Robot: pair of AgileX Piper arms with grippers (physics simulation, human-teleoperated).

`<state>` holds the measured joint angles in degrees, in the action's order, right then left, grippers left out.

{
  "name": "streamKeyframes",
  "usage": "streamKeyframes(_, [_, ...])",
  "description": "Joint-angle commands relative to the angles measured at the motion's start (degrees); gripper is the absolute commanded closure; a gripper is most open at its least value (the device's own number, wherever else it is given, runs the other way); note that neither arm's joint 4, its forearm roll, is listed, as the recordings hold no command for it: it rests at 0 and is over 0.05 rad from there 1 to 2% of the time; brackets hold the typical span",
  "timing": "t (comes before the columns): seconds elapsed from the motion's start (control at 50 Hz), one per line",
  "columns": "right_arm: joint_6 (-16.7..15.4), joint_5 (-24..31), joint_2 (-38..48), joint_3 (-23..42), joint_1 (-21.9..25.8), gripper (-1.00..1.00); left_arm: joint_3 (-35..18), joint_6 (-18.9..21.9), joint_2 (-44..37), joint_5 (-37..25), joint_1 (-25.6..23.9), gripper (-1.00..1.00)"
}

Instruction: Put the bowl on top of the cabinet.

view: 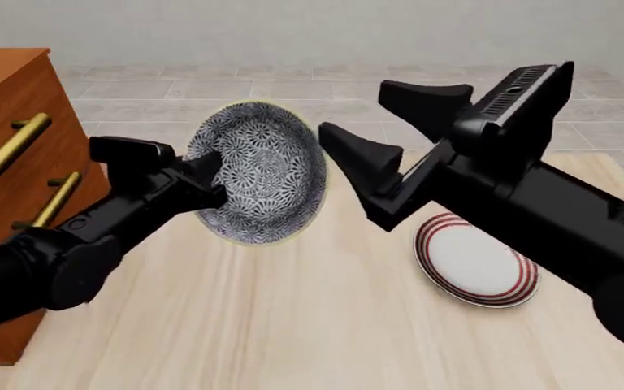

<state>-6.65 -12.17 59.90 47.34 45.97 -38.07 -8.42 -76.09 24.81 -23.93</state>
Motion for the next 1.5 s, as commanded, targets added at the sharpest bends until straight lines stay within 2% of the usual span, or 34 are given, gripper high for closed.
streamKeyframes(0.02, [-0.1, 0.4, -4.0, 0.0, -0.5, -1.00, -2.5, 1.7, 2.2, -5.1, 0.9, 1.00])
streamKeyframes(0.24, [0.1, 0.8, -5.5, 0.2, -1.1, -1.00, -2.7, 1.2, 5.0, -7.5, 2.6, 1.00])
streamKeyframes(0.34, [0.1, 1.2, -6.0, 0.5, -1.2, -1.00, -3.5, 3.8, 6.1, -9.1, 4.1, 1.00])
streamKeyframes(0.44, [0.1, 1.2, -6.2, 0.5, -1.5, -1.00, -4.3, 4.3, 5.7, -10.3, 5.7, 1.00])
streamKeyframes(0.48, [0.1, 1.1, -6.2, 0.5, -1.7, -1.00, -5.6, 3.8, 4.4, -12.4, 6.6, 1.00])
streamKeyframes(0.64, [0.0, 0.9, -6.0, 0.4, -1.9, -1.00, -7.0, 2.9, 4.5, -13.9, 5.6, 1.00])
streamKeyframes(0.68, [0.2, 1.1, -6.1, 0.6, -2.0, -1.00, -7.1, 0.3, 4.3, -14.3, 5.4, 1.00])
streamKeyframes(0.74, [0.2, 1.1, -6.2, 0.7, -2.2, -1.00, -7.5, 2.1, 4.6, -14.9, 5.5, 1.00])
streamKeyframes(0.82, [0.2, 1.3, -6.4, 0.8, -2.4, -1.00, -8.4, 2.3, 4.7, -16.2, 5.5, 1.00])
streamKeyframes(0.94, [-0.2, 1.3, -6.7, 0.8, -2.5, -1.00, -8.4, 4.7, 6.0, -17.0, 7.6, 1.00])
streamKeyframes(1.0, [0.0, 1.4, -6.6, 1.0, -2.6, -1.00, -8.5, 4.6, 5.8, -17.4, 8.0, 1.00])
streamKeyframes(1.02, [0.0, 1.4, -6.6, 1.1, -2.6, -1.00, -8.6, 4.7, 5.9, -18.1, 9.1, 1.00])
streamKeyframes(1.04, [-0.1, 1.5, -6.6, 1.1, -2.6, -1.00, -8.5, 6.7, 6.2, -18.4, 10.1, 1.00])
streamKeyframes(1.06, [-0.1, 1.5, -6.7, 1.1, -2.7, -1.00, -8.7, 6.5, 5.9, -18.9, 10.6, 1.00])
streamKeyframes(1.16, [-0.1, 1.5, -6.8, 1.2, -2.9, -1.00, -9.3, 7.9, 5.3, -19.8, 10.9, 1.00])
streamKeyframes(1.22, [-0.2, 1.6, -7.0, 1.1, -2.8, -1.00, -10.0, 7.0, 4.7, -20.6, 10.8, 1.00])
streamKeyframes(1.24, [-0.1, 1.7, -7.1, 1.2, -2.8, -1.00, -10.7, 4.0, 4.0, -21.1, 9.3, 1.00])
streamKeyframes(1.26, [-0.1, 1.7, -7.1, 1.2, -2.8, -1.00, -10.4, 3.9, 4.5, -21.2, 10.1, 1.00])
streamKeyframes(1.28, [-0.2, 1.7, -7.1, 1.2, -2.8, -1.00, -10.7, 5.2, 4.3, -21.5, 10.0, 1.00])
streamKeyframes(1.5, [0.0, 1.9, -7.4, 1.4, -3.1, -1.00, -11.9, 6.2, 4.5, -24.1, 10.7, 1.00])
